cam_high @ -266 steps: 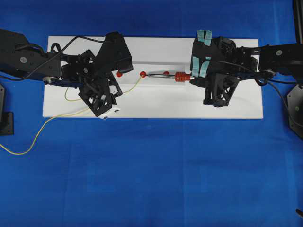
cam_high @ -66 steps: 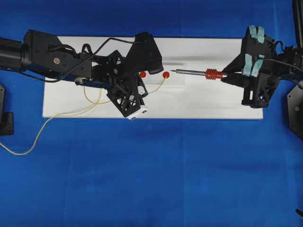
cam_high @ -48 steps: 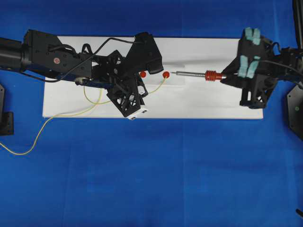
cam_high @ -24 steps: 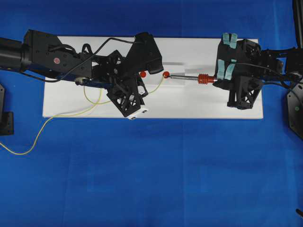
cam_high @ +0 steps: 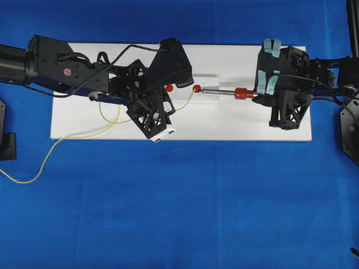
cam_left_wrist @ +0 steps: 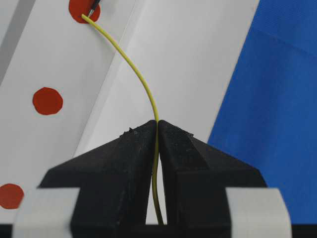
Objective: Touch the tip of the soldering iron to the tip of the solder at the mark.
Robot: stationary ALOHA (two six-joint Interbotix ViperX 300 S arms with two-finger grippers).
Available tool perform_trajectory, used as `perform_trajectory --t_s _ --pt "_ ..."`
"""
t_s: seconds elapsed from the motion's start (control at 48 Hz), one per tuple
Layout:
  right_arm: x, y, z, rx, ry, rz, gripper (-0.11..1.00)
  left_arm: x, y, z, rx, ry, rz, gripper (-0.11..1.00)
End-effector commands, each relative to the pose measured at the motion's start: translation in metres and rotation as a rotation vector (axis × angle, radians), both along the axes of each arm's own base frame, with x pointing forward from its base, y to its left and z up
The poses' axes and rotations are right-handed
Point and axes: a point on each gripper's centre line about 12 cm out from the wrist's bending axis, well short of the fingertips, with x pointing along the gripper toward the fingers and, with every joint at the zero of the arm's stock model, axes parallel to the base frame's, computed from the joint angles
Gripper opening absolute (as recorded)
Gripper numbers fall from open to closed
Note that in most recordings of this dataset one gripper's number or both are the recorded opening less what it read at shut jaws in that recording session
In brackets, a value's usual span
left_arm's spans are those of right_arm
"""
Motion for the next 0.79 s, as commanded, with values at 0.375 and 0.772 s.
perform_trajectory --t_s 0.375,0.772 --pt "0.0061 -0.004 0.0098 -0.011 -0.037 -0.007 0.07 0.0044 0.0011 0.0141 0.006 -0.04 0.0 0.03" --pt "0.0059 -0.0045 0.0098 -0.011 -0.037 -0.009 0.07 0.0044 0.0011 0.0141 0.006 -0.04 0.0 0.03"
